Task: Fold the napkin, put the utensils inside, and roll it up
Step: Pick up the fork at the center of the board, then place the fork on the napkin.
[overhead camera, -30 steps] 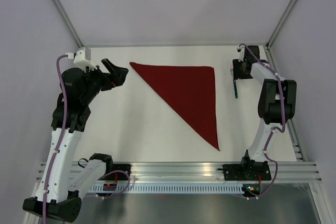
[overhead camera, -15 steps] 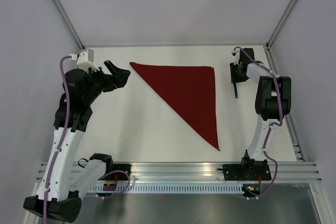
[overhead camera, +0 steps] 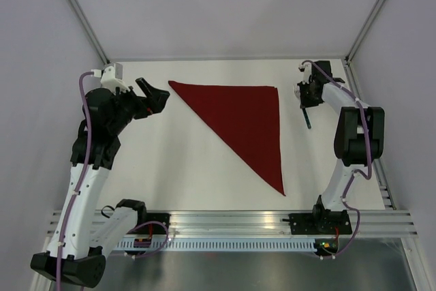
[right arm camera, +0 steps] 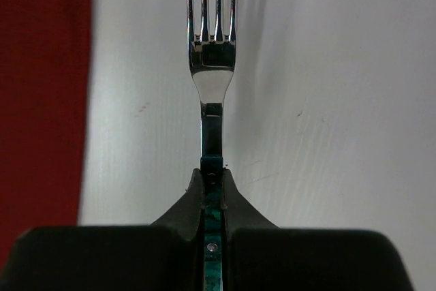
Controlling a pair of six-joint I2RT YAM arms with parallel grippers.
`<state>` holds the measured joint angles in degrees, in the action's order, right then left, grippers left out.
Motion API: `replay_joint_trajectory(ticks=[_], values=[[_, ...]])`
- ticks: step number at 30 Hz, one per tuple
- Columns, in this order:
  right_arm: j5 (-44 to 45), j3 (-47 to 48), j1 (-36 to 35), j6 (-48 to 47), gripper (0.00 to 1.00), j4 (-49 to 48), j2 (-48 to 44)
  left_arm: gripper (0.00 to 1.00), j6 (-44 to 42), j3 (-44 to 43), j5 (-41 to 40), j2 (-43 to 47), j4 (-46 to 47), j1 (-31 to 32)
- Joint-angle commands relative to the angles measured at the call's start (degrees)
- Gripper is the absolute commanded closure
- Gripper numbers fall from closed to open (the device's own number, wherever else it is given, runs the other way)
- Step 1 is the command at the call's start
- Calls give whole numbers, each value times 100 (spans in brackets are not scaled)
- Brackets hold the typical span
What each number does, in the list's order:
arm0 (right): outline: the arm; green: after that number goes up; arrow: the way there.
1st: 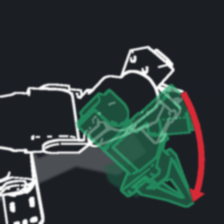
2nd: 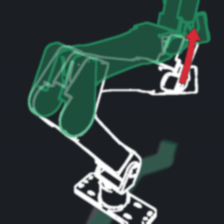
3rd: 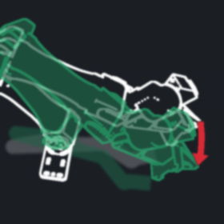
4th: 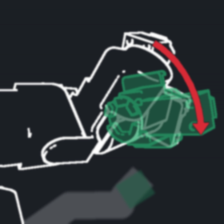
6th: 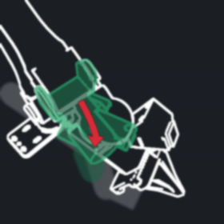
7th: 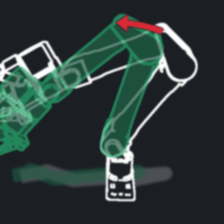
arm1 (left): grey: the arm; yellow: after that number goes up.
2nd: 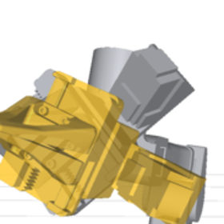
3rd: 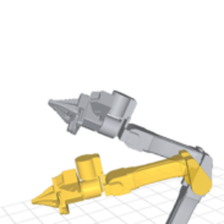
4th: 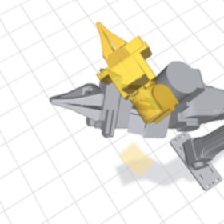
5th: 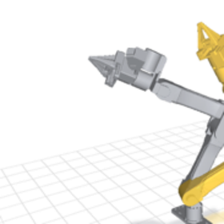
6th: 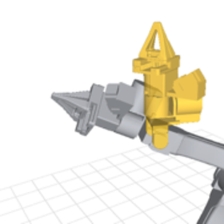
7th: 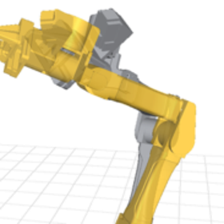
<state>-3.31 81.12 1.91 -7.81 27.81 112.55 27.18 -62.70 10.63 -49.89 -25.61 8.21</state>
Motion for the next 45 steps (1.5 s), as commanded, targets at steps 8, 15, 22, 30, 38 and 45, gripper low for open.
replay_joint_trajectory(ticks=[8, 15, 22, 30, 38, 45], values=[[-688, 280, -1649, 192, 100, 998, -999, 0, 226, -436, -53, -4, 47, -12], [-557, 922, -2843, 500, 100, 1209, -437, 0, 227, -638, -132, 76, -155, -12], [-232, 1230, -3583, 623, 99, 1086, 134, 0, 130, -630, -263, 225, -410, -3], [23, 1064, -3988, 764, 99, 304, 337, 0, 51, -586, -316, 304, -542, -12], [208, 1222, -4207, 1054, 100, 67, 689, 0, -20, -577, -413, 383, -656, -3], [428, 1195, -4375, 1062, 100, -162, 944, 0, -72, -559, -422, 366, -700, -12]])
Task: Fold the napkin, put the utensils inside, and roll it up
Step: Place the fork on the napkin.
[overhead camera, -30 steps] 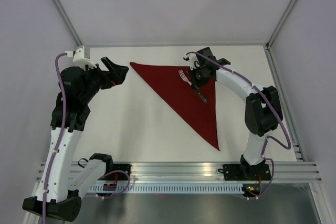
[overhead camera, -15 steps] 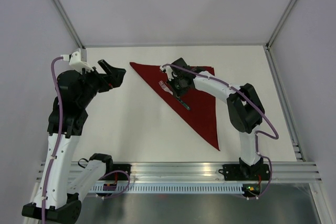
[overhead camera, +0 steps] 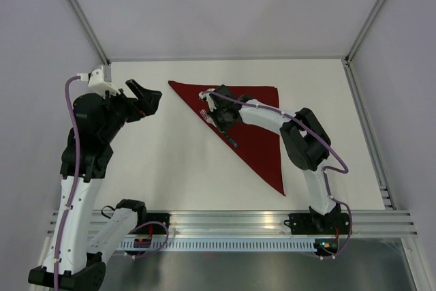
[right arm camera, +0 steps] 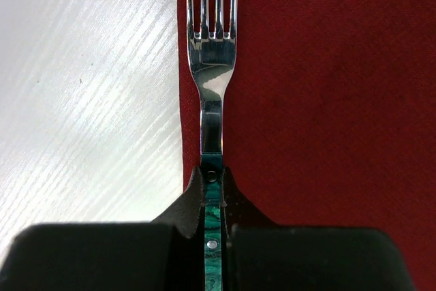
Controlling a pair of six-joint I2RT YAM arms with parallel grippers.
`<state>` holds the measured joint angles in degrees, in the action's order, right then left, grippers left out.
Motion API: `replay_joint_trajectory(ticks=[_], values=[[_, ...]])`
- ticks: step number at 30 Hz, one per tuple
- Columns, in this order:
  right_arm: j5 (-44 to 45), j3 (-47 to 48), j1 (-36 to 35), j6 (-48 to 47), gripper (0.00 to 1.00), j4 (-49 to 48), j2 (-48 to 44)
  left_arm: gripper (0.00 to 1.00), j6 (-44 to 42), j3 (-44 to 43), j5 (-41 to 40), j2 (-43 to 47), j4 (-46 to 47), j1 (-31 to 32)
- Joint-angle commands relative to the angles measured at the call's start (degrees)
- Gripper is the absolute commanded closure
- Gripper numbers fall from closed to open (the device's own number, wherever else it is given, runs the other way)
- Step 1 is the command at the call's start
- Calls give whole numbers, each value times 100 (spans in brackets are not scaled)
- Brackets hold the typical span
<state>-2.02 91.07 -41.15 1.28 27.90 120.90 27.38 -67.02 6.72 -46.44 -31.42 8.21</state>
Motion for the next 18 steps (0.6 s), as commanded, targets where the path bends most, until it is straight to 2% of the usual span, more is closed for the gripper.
replay_joint_trajectory(ticks=[1, 18], values=[[308, 210, -69, 162, 100, -162, 170, 0, -101, -127, -30, 20, -119, -3], [483, 209, -95, 171, 100, -224, 171, 0, -197, -74, -48, 3, -154, -12]])
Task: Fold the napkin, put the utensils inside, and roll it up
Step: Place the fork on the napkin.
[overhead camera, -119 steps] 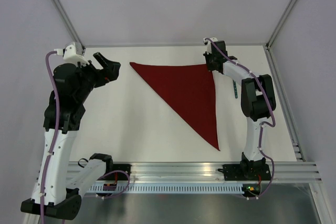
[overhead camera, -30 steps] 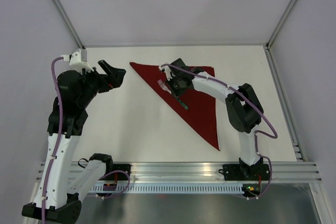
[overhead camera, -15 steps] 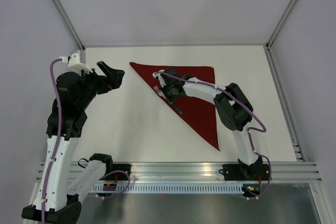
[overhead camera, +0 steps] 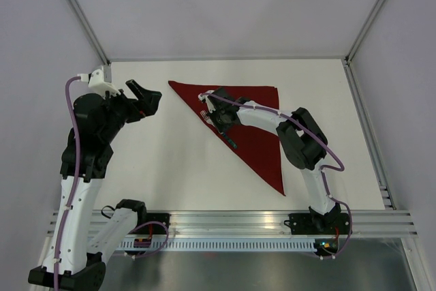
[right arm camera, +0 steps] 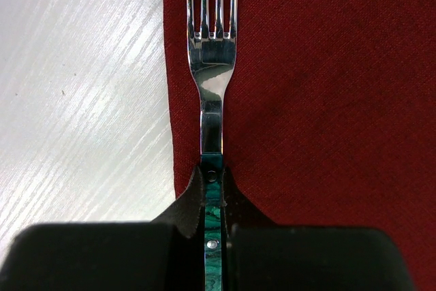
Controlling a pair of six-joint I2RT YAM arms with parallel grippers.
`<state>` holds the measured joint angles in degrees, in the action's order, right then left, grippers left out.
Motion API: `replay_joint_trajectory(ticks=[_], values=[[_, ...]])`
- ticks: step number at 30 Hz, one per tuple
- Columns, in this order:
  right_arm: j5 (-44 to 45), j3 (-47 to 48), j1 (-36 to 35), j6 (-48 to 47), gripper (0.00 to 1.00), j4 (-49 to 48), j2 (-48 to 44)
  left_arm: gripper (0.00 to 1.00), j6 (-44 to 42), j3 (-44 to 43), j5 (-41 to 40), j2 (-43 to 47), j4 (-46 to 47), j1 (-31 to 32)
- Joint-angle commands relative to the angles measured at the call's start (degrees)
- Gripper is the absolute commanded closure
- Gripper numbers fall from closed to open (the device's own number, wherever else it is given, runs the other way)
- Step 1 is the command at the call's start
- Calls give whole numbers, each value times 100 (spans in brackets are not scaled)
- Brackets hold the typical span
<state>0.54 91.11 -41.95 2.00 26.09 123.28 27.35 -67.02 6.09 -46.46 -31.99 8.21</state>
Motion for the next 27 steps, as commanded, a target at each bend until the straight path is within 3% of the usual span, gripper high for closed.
replay_joint_trajectory(ticks=[1, 15, 19, 22, 27], values=[[245, 205, -15, 99, 100, -51, -85, 0, -195, -74, 7, -4, -97, -3], [131, 197, -15, 46, 99, 10, -68, 0, -248, -39, 112, -56, -97, -12], [70, 161, -15, 46, 84, 37, -147, 0, -266, -56, 147, -83, -97, -12], [0, 196, -15, 29, 65, 98, -252, 0, -266, -91, 156, -118, -97, -12], [-27, 345, -6, 20, 54, 256, -524, 0, -283, -188, 208, -197, -106, -12]])
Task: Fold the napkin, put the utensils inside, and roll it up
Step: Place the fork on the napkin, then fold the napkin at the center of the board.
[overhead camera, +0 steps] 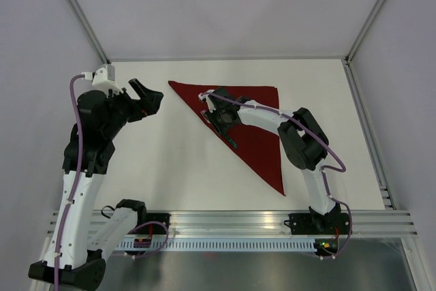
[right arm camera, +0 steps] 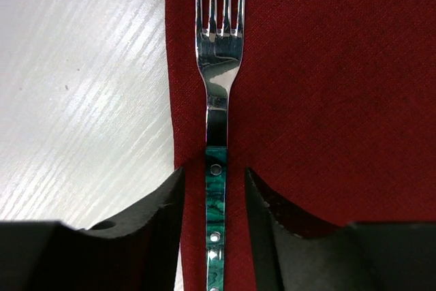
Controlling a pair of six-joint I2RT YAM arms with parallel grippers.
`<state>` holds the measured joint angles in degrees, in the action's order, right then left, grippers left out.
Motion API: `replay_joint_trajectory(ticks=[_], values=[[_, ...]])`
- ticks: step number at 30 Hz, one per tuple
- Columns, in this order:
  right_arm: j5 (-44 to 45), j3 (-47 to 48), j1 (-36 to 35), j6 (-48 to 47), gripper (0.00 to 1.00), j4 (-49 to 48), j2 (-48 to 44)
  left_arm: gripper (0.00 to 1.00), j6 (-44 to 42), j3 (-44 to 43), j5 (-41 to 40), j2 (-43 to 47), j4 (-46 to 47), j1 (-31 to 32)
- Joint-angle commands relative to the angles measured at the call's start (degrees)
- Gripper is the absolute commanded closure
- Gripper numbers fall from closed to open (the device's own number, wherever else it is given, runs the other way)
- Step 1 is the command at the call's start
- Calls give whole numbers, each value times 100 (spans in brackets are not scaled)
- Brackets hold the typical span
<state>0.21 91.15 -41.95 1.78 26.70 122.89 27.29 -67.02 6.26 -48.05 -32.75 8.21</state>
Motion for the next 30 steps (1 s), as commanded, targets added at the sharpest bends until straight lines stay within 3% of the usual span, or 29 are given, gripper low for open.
replay_joint_trajectory(ticks=[1, 7, 9, 11, 14, 18, 23, 26, 30], values=[[-3, 376, -6, 24, 53, 222, -538, 0, -277, -197, 209, -46, -21, -3], [-284, 720, 257, -38, 50, 564, -1091, 1, -312, -31, 753, -195, 540, 49], [-565, 676, 529, 50, 50, 617, -1468, 3, -172, 364, 798, -292, 961, 478], [-811, 571, 1135, 138, 51, 652, -1836, 4, -232, 610, 300, -510, 1376, 1171], [-1408, 290, 2154, 296, 50, 714, -2286, 5, -592, 856, -1253, -906, 1859, 2935], [-2050, -264, 3559, 402, 50, 705, -2805, 6, -1144, 1463, -2021, -1310, 2991, 4219], [-2454, -984, 4519, 349, 50, 556, -3341, 4, -2514, 2359, -2908, -2022, 5124, 5916], [-2631, -1274, 4889, 410, 50, 407, -3438, 2, -3297, 2483, -3253, -2708, 5935, 6533], [-2562, -1504, 5074, 332, 51, 266, -3509, 2, -3862, 2598, -3027, -3403, 6587, 6965]])
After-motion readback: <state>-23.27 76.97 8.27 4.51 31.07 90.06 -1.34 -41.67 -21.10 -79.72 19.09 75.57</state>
